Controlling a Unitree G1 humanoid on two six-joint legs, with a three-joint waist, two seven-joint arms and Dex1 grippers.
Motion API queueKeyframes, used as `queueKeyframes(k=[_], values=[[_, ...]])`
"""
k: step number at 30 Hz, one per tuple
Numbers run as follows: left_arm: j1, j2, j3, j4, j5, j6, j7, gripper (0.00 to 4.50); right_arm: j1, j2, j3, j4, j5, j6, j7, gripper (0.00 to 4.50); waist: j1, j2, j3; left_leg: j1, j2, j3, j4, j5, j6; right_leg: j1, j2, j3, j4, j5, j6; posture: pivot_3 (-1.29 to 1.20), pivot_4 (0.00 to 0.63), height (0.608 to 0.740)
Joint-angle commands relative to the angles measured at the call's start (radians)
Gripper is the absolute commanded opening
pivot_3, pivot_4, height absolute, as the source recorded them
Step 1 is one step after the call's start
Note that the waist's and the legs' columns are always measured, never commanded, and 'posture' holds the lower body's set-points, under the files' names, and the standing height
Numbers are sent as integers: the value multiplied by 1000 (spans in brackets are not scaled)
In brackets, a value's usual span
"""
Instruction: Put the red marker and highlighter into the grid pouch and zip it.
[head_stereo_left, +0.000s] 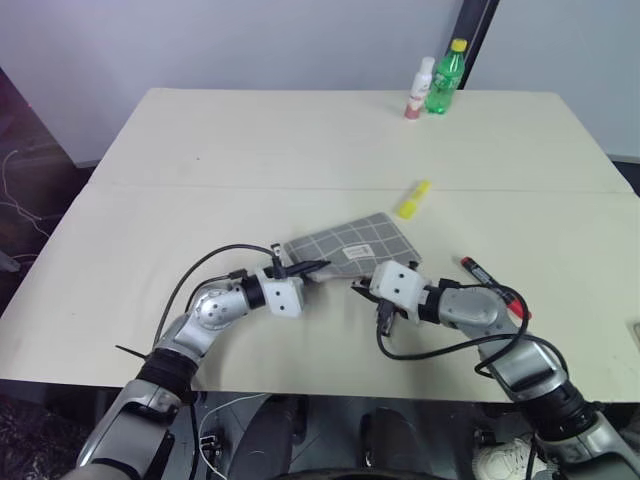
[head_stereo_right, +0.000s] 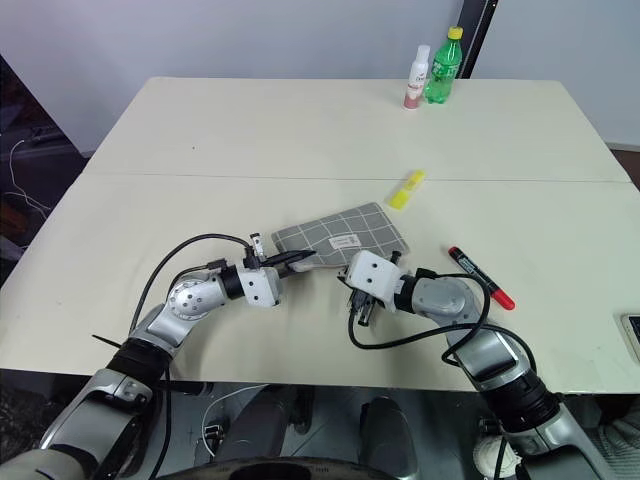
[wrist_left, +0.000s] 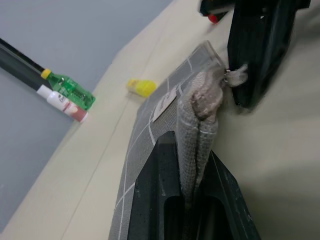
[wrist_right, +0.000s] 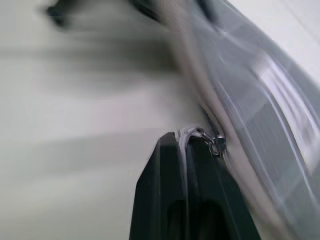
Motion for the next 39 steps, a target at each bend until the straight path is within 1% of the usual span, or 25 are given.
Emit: queueKeyframes(k=[1,6,10,11,13,14,15,16,17,19,20,23,24,27,28,30,33,35,39], values=[[-22,-16,-34,20,37,-25,13,0,-38,45,-15,-19,63,-60,45,89,-2,0,0,0,0,0,0,0,0,0,0,0,0,0,0,0,150,740],[-47,-26,-39,55,51,-27,34,0,-63,56,-33,2,92,-164,106,89,0,0,0,0,0,0,0,0,0,0,0,0,0,0,0,0,150,740],[-48,-31,-33,56,50,-23,48,0,-65,50,-45,18,87,-149,113,89,-1,0,0,0,0,0,0,0,0,0,0,0,0,0,0,0,150,740],[-43,-33,-30,51,36,-12,41,0,-46,37,-59,13,106,-135,126,328,-1,0,0,0,0,0,0,0,0,0,0,0,0,0,0,0,150,740],[-30,-35,-21,39,17,4,39,0,15,3,-91,6,101,-147,122,978,2,0,0,0,0,0,0,0,0,0,0,0,0,0,0,0,150,740],[-25,-35,-17,32,12,11,41,0,46,-9,-112,-8,119,-134,126,1507,6,-1,0,0,0,0,0,0,0,0,0,0,0,0,0,0,150,740],[-21,-34,-11,24,5,16,44,0,82,-19,-145,-27,143,-123,124,1935,7,-1,0,0,0,0,0,0,0,0,0,0,0,0,0,0,150,740],[-17,-33,-4,16,-3,21,47,0,116,-27,-176,-47,164,-117,118,2589,9,-1,0,0,0,0,0,0,0,0,0,0,0,0,0,0,150,740],[-15,-30,4,6,-11,27,50,0,161,-34,-220,-76,199,-102,113,2953,12,-1,0,0,0,0,0,0,0,0,0,0,0,0,0,0,150,740],[-8,-25,15,-9,-25,34,54,0,227,-38,-285,-122,243,-80,95,4055,11,-1,0,0,1,0,-1,0,0,0,0,0,0,0,0,0,150,740],[-3,-23,22,-17,-36,41,53,0,263,-35,-324,-147,272,-66,82,4463,11,-1,0,0,1,0,-1,0,0,-1,0,0,0,0,0,0,150,740],[20,-12,58,-46,-92,72,53,0,361,26,-518,-221,395,-1,-28,4463,15,-1,0,0,2,0,-1,0,0,0,1,0,0,0,0,0,150,740],[26,-10,64,-53,-109,77,48,0,380,35,-561,-231,415,11,-49,4463,17,-1,0,0,2,0,-1,0,0,0,1,0,0,0,0,0,150,740],[34,-6,67,-67,-130,86,33,0,403,39,-661,-216,441,48,-99,4463,22,-1,0,0,2,0,-1,0,0,0,0,0,0,0,-1,0,150,740],[34,-8,69,-72,-139,94,28,0,407,18,-691,-181,419,61,-115,4463,24,-1,0,0,2,0,-1,0,0,0,0,0,0,-1,-2,0,150,740],[33,-13,70,-80,-153,100,19,0,403,-25,-741,-98,371,101,-153,4463,26,-1,0,0,2,1,-1,0,0,0,0,0,0,-2,-3,0,150,740],[29,-21,71,-90,-168,106,8,0,421,-102,-772,8,338,159,-146,4463,26,-1,0,-1,1,1,-1,0,0,0,-1,1,-2,-2,-3,0,150,740],[27,-23,74,-93,-172,109,4,0,422,-116,-792,60,372,230,-140,4463,24,-1,0,-1,1,1,-1,0,0,0,-1,1,-3,-1,-3,0,150,740],[25,-24,77,-98,-170,112,0,0,440,-126,-809,133,394,280,-105,4463,22,-1,0,0,2,1,-2,0,0,0,0,1,-3,0,-1,0,150,740]])
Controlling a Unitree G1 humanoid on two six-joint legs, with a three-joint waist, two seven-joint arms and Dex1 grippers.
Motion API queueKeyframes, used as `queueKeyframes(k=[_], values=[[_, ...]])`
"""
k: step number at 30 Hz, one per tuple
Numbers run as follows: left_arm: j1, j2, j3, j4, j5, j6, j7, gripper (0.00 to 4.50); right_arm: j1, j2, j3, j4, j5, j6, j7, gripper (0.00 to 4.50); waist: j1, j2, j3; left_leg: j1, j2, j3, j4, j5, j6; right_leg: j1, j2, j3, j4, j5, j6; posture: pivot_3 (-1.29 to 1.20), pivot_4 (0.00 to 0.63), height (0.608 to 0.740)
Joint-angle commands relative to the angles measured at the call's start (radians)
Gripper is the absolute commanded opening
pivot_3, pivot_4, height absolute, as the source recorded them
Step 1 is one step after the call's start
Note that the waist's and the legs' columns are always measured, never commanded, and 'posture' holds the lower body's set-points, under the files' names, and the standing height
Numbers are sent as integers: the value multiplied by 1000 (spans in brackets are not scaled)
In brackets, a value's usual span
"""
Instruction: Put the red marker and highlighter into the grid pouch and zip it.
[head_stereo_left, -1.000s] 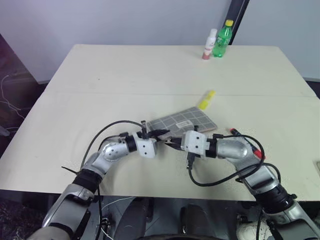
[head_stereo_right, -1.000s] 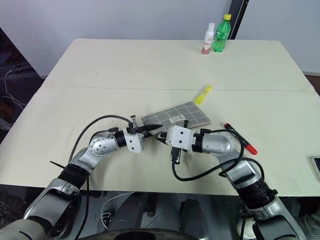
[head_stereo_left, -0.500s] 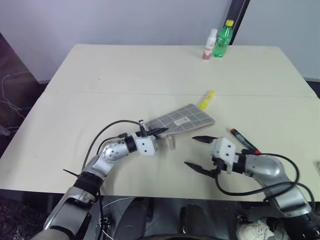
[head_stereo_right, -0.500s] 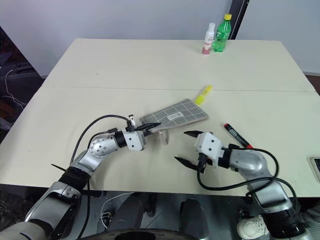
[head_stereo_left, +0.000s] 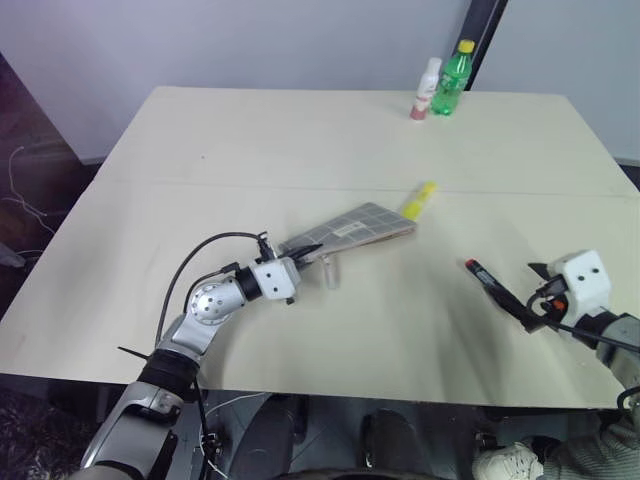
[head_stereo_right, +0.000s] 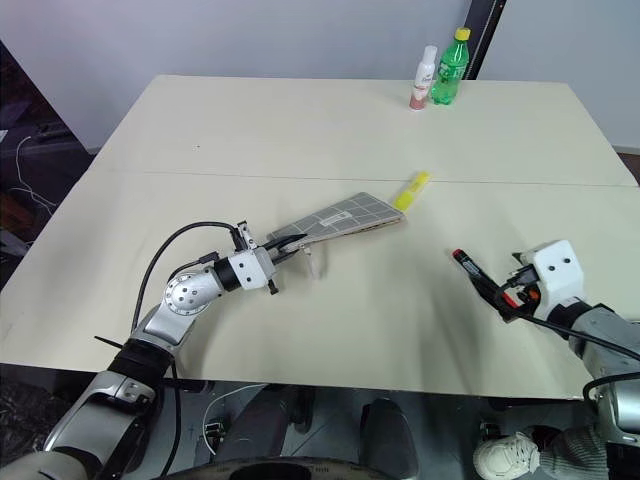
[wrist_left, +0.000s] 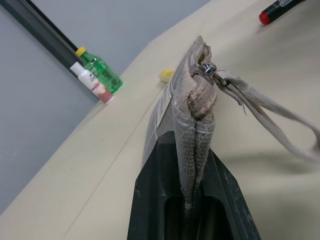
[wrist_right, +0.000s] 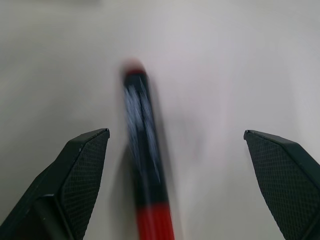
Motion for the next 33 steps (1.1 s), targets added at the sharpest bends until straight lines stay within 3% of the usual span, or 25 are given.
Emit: queueKeyframes(k=[1,3,10,14,17,22,26,33], values=[[-9,-1,19,-47,-25,1,-1,0,28,-19,-34,23,42,52,50,4236,1,0,0,0,0,0,0,0,0,0,0,0,0,0,0,0,150,740],[-7,-1,21,-53,-25,3,-1,0,58,-32,-24,31,43,70,79,3654,1,0,0,0,0,0,0,0,0,1,0,0,0,0,0,0,150,740],[0,-7,40,-97,-93,57,-25,0,24,-51,-26,7,25,-48,108,327,1,0,0,0,0,0,1,0,1,3,0,0,-5,-1,-4,0,150,740],[-7,-3,53,-142,-210,153,-103,0,-18,-109,-17,-114,44,-193,244,335,-2,1,0,-1,0,0,1,0,1,3,0,0,-6,0,-3,0,150,740],[-20,11,54,-152,-250,186,-161,0,-68,-136,20,-200,72,-199,290,335,-2,1,0,-1,1,0,1,0,1,3,1,-1,-6,1,-1,0,150,740],[-28,4,60,-196,-313,263,-233,0,-191,-139,135,-246,39,-174,261,335,4,0,1,-2,1,-1,1,0,1,3,0,-1,-6,0,-4,0,150,740],[-24,-4,68,-217,-325,295,-245,0,-204,-157,207,-217,-41,-211,262,335,2,0,1,-4,0,-1,2,-1,2,2,0,-1,-10,0,-5,0,150,740],[-17,-5,63,-236,-304,304,-260,0,-240,-148,241,-154,-109,-276,252,335,1,0,1,-4,0,-1,2,-1,2,1,0,-1,-10,1,-2,0,150,740]])
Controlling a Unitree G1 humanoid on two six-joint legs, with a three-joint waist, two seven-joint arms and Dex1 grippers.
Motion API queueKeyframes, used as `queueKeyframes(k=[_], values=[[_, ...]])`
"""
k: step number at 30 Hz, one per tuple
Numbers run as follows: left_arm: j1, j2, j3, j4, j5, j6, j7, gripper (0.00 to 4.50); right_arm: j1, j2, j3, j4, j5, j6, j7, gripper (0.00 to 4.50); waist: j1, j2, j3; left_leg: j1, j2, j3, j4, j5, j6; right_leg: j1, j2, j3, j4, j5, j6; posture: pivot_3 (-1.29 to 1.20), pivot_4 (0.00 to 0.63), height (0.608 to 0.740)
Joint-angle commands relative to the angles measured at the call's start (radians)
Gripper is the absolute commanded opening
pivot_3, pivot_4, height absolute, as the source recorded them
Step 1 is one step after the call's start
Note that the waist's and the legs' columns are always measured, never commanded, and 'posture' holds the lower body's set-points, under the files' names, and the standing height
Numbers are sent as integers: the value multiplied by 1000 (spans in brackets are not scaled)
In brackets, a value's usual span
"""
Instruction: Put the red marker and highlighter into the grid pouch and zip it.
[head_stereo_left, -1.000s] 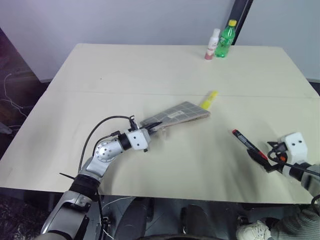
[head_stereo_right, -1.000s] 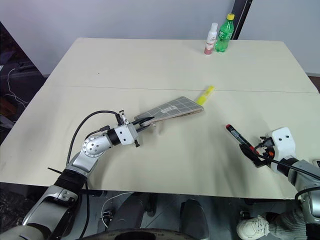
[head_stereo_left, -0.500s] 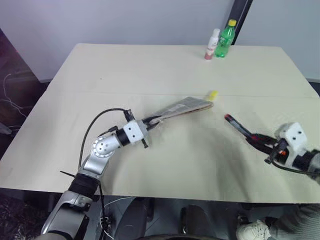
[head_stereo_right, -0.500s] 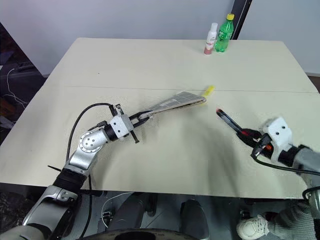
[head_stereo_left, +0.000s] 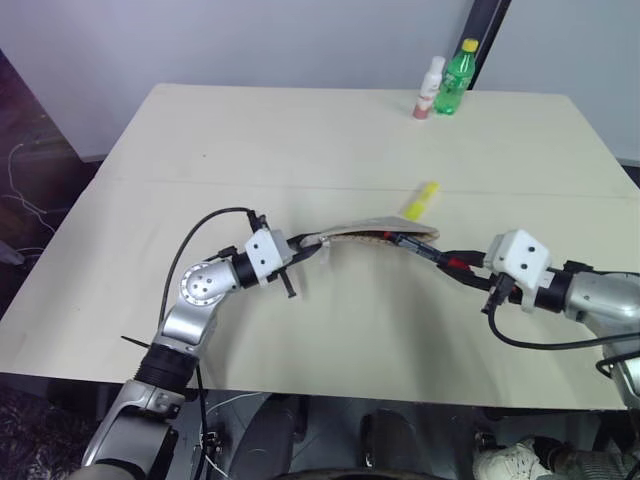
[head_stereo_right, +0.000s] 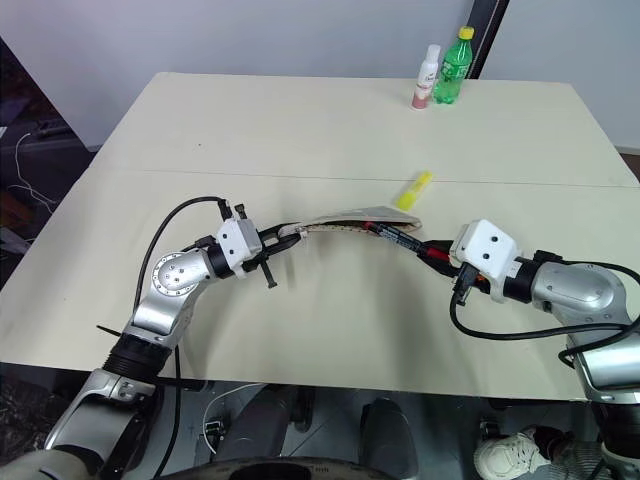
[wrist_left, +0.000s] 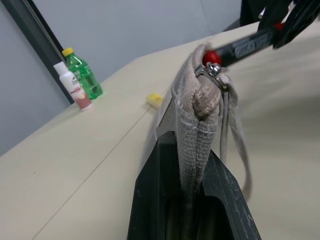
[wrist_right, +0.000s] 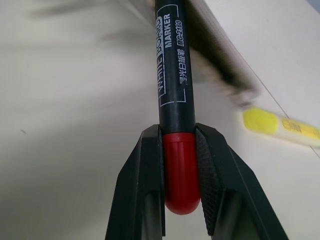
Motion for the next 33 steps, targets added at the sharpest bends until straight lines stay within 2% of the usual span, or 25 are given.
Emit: queueKeyframes(k=[1,4,8,10,14,21,23,25,28,29,31,33], values=[[-8,9,-1,-41,23,-32,-20,0,-37,-5,-1,7,-20,-33,-10,335,0,0,0,0,0,0,0,0,0,0,0,0,0,0,0,0,150,740],[-15,31,-42,-37,99,-73,-38,0,-68,-41,64,12,-109,-72,-3,335,0,0,0,0,0,0,0,0,0,0,0,0,0,0,0,0,150,740],[-30,16,-43,-38,107,-78,-35,0,-102,-81,173,9,-241,-160,14,335,1,0,0,0,0,0,0,0,0,-1,0,0,0,0,0,0,150,740],[-40,17,-52,-40,103,-78,-57,0,-169,-64,243,17,-309,-219,4,335,-2,0,0,0,0,0,0,0,0,-1,0,0,0,0,0,0,150,740],[-18,48,-64,-78,53,-73,-149,0,-265,-13,305,39,-338,-344,0,335,-4,0,0,0,0,0,-1,0,-1,-1,1,0,0,0,0,0,150,740],[-36,5,-26,-114,-71,50,-180,0,-350,138,409,91,-361,-391,-4,335,0,0,0,0,0,0,0,1,-1,-1,2,0,3,1,1,0,150,740],[-38,14,-13,-111,-77,61,-194,0,-342,152,398,86,-312,-346,26,1421,0,0,0,0,0,0,1,1,-1,-1,2,0,3,1,1,0,150,740],[-33,27,7,-103,-80,68,-197,0,-330,140,350,72,-273,-338,34,2296,0,0,0,1,0,0,1,1,-1,-1,3,0,3,1,1,0,150,740],[-11,43,34,-101,-86,76,-192,0,-284,160,226,-14,-108,-210,5,3862,0,0,0,1,0,0,1,1,-1,-1,2,0,4,1,1,0,150,740],[0,48,42,-100,-89,76,-193,0,-262,175,179,-67,9,-120,-3,4373,-1,0,0,1,0,-1,1,1,-1,-1,2,0,4,1,1,0,150,740],[28,61,54,-94,-87,64,-198,0,-234,187,99,-158,205,37,-22,4444,-2,0,0,1,1,-1,0,1,-1,-1,1,0,4,1,1,0,150,740],[47,69,64,-89,-85,55,-202,0,-228,187,54,-201,293,110,-44,4444,-4,0,0,2,1,-1,-1,1,-1,-1,1,1,4,1,1,0,150,740]])
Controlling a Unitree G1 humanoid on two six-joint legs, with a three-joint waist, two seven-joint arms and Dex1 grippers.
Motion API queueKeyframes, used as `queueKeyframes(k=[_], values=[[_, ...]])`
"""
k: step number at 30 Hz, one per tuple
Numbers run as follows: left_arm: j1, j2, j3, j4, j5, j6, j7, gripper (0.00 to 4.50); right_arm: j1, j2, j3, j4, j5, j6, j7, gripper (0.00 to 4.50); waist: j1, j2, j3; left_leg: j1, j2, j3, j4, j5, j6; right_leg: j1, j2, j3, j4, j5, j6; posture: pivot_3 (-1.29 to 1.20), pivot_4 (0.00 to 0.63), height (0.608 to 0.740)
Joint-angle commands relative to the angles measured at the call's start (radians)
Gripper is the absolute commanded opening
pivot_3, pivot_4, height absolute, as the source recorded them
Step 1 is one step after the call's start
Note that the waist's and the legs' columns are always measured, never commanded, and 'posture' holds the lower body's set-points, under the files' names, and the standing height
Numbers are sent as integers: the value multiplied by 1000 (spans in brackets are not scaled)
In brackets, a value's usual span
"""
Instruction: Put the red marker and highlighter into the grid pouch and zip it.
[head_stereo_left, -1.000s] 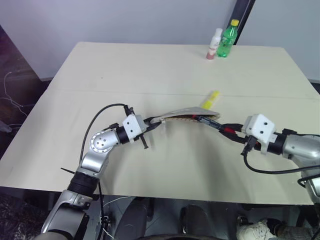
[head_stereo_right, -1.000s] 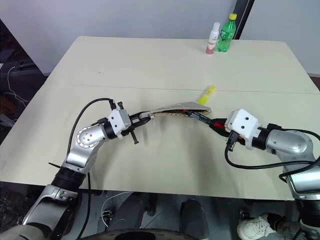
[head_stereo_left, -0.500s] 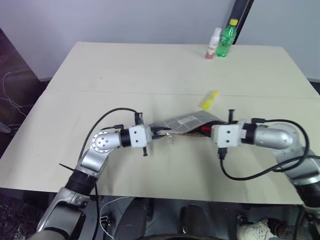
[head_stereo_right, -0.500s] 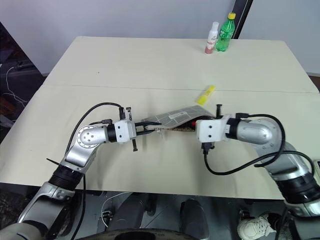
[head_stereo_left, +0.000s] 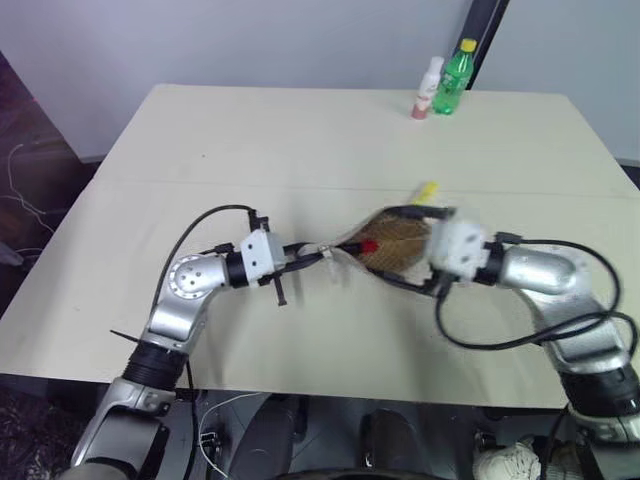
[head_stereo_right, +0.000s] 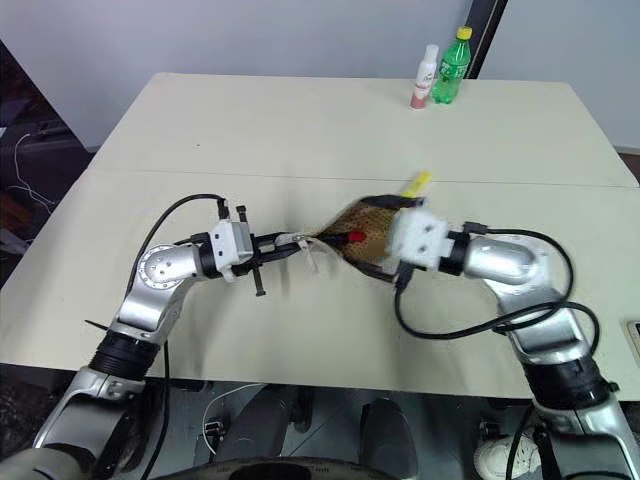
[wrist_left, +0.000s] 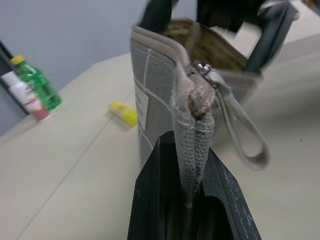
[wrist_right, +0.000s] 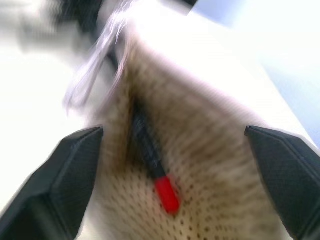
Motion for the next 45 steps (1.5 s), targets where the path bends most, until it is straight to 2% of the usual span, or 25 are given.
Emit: queueKeyframes(k=[1,3,5,8,10,12,15,18,22,28,33,40,43,45], values=[[24,12,31,-17,-15,-30,-5,0,0,1,-108,-121,207,150,-42,4444,0,0,0,0,0,0,0,0,0,0,0,0,0,0,0,0,150,740],[34,26,50,-14,-16,-32,2,0,-19,0,-163,-122,289,221,-83,4444,1,0,0,0,1,0,0,0,0,0,0,0,0,0,-1,0,150,740],[44,41,71,-14,-19,-43,7,0,-64,19,-217,-48,331,310,-184,4444,1,0,0,0,1,0,0,0,0,0,0,0,0,-2,-5,0,150,740],[61,45,94,-26,-50,-46,-1,0,-124,38,-196,112,215,314,-290,4444,0,0,0,1,1,2,0,0,0,0,-1,1,-1,-1,-6,0,150,740],[73,50,99,-34,-63,-51,-19,0,-204,93,-161,286,94,302,-444,4444,-1,0,0,0,1,2,0,0,0,-1,-1,1,-2,-1,-6,0,150,740],[79,49,103,-32,-61,-57,-16,0,-280,186,-139,435,42,270,-534,4444,-6,0,0,0,1,2,0,0,-1,-1,-1,1,-1,-1,-6,0,150,740],[87,43,98,-31,-38,-76,-5,0,-357,280,-49,624,-65,203,-565,4444,-19,0,0,0,1,2,-2,1,-1,-3,0,1,1,1,-3,0,150,740],[93,40,96,-45,-36,-78,2,0,-440,360,-16,787,-126,147,-604,4444,-30,1,0,0,1,2,-3,2,1,-4,3,0,3,1,-2,0,150,740],[115,48,100,-66,-36,-76,10,0,-562,399,45,1016,-264,149,-737,4444,-34,2,1,0,1,2,-2,4,-1,-5,4,0,8,1,-2,0,150,740],[149,45,95,-97,-28,-67,25,0,-610,459,33,1108,-332,122,-886,4444,-38,2,1,2,1,2,-3,4,-6,-7,5,1,12,1,-2,0,150,740],[145,38,88,-101,-25,-61,35,0,-600,523,-15,1133,-313,140,-961,4444,-50,2,1,2,2,2,-5,4,-6,-7,6,1,12,1,-2,0,150,740],[123,36,89,-102,-25,-55,35,0,-573,525,-83,1177,-306,121,-1036,4444,-47,2,1,2,2,2,-5,5,-6,-7,6,1,12,1,-2,0,150,740],[122,34,86,-100,-19,-59,36,0,-565,535,-111,1192,-286,126,-1039,3589,-48,2,1,2,2,2,-5,5,-6,-7,6,1,12,1,-2,0,150,740],[120,30,82,-102,-14,-59,38,0,-564,543,-130,1197,-271,136,-1037,2641,-47,2,0,3,2,2,-5,5,-6,-6,6,1,12,1,-2,0,150,740]])
